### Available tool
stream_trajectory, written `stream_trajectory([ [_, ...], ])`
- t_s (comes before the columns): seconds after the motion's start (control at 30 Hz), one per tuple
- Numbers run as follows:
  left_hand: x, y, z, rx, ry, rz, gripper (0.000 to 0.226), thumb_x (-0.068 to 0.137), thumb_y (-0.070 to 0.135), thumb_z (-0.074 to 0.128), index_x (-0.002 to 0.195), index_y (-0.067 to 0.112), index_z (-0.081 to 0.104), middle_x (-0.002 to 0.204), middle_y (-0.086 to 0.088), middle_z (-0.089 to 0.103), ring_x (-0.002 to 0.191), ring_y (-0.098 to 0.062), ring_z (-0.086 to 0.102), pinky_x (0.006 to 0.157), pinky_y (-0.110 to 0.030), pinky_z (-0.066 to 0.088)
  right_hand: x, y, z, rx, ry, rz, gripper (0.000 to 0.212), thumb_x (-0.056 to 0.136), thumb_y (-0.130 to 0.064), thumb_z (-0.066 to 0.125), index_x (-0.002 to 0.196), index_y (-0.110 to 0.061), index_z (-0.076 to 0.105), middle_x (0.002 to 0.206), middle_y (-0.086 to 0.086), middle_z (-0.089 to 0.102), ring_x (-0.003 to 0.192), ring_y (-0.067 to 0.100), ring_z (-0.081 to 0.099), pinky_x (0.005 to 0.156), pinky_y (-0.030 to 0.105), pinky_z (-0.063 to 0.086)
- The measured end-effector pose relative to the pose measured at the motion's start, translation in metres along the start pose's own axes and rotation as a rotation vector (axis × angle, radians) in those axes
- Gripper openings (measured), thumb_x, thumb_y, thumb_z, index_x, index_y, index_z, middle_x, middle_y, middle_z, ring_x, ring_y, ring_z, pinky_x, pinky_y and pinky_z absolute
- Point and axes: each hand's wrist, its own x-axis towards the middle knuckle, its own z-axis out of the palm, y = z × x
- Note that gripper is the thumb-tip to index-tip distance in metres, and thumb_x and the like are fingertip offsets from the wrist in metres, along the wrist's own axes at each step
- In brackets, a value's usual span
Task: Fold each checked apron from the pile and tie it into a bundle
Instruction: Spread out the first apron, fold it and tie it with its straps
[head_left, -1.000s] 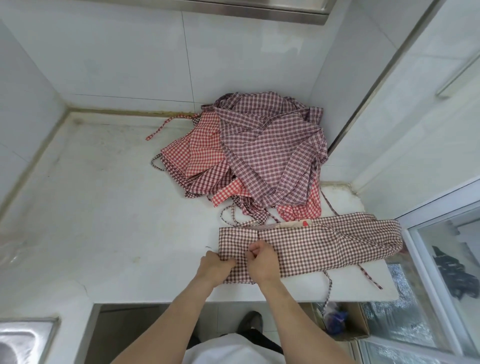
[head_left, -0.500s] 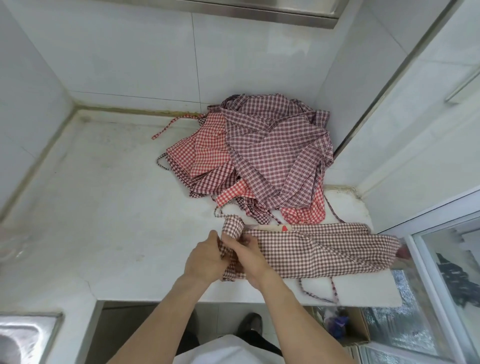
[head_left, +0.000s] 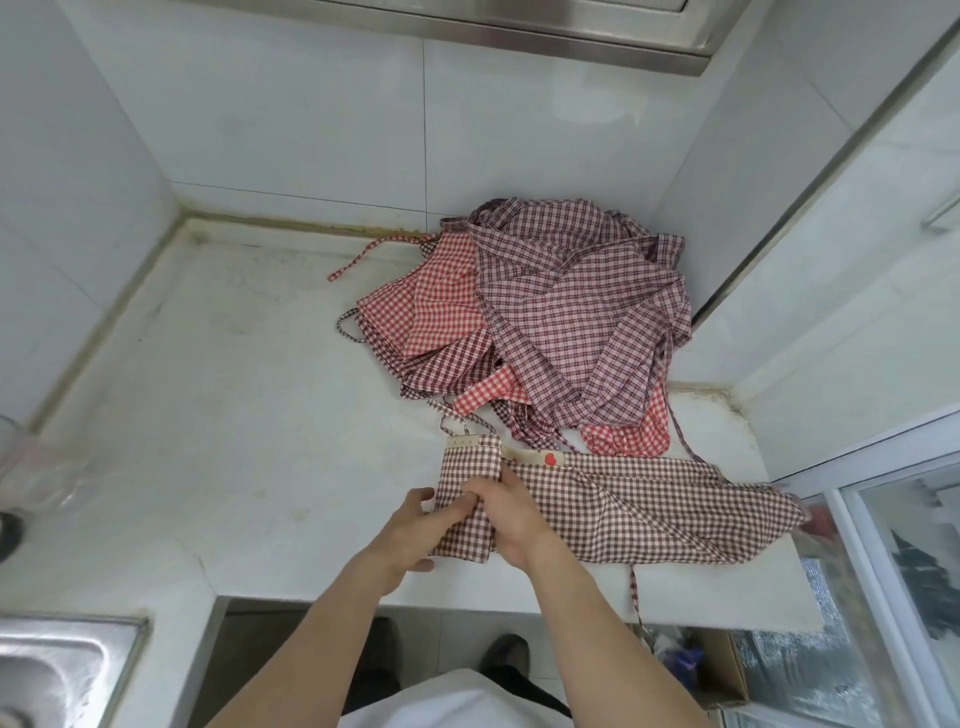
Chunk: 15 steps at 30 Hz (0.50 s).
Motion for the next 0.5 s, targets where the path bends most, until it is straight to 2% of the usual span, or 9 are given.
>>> stream_trajectory([
  [0.1, 0.006, -0.006, 0.0, -0.158, -0.016, 0.006, 0.077, 0.082, 0.056, 0.07, 0.141, 0.017, 0.039, 0.122, -0.001, 0.064, 0.11, -0.018, 0.064, 0.096, -0.044, 0.055, -0.006, -0.008, 0.002, 0.049, -0.012, 0.016, 0.033, 0.089, -0.004, 0.057, 0.121, -0.007, 0.061, 0.111, 0.018, 0.072, 0.102, 0.035, 0.07, 0.089, 0.055, 0.056],
  [0.27, 0.011, -0.011, -0.005, -0.333, -0.075, 0.017, 0.057, 0.081, 0.051, 0.07, 0.122, 0.012, 0.06, 0.11, -0.006, 0.074, 0.106, -0.025, 0.069, 0.087, -0.043, 0.06, -0.018, -0.016, -0.003, 0.165, -0.178, 0.005, 0.046, 0.081, 0.011, 0.052, 0.125, 0.0, 0.06, 0.121, 0.024, 0.067, 0.11, 0.038, 0.065, 0.097, 0.054, 0.052],
  [0.4, 0.011, -0.013, -0.007, -0.259, -0.045, -0.036, 0.059, 0.08, 0.053, 0.071, 0.114, 0.005, 0.065, 0.097, -0.012, 0.076, 0.089, -0.026, 0.074, 0.076, -0.037, 0.061, -0.016, -0.015, -0.004, 0.052, -0.12, -0.007, 0.041, 0.083, 0.011, 0.053, 0.12, -0.003, 0.061, 0.114, 0.019, 0.071, 0.105, 0.035, 0.068, 0.091, 0.051, 0.056],
  [0.5, 0.016, -0.016, -0.006, -0.212, 0.006, -0.068, 0.065, 0.079, 0.059, 0.07, 0.11, 0.002, 0.066, 0.091, -0.015, 0.076, 0.081, -0.027, 0.075, 0.074, -0.037, 0.062, -0.011, -0.006, -0.003, -0.08, -0.061, -0.164, 0.043, 0.086, 0.009, 0.06, 0.123, -0.015, 0.061, 0.117, 0.01, 0.072, 0.107, 0.027, 0.069, 0.095, 0.046, 0.055],
])
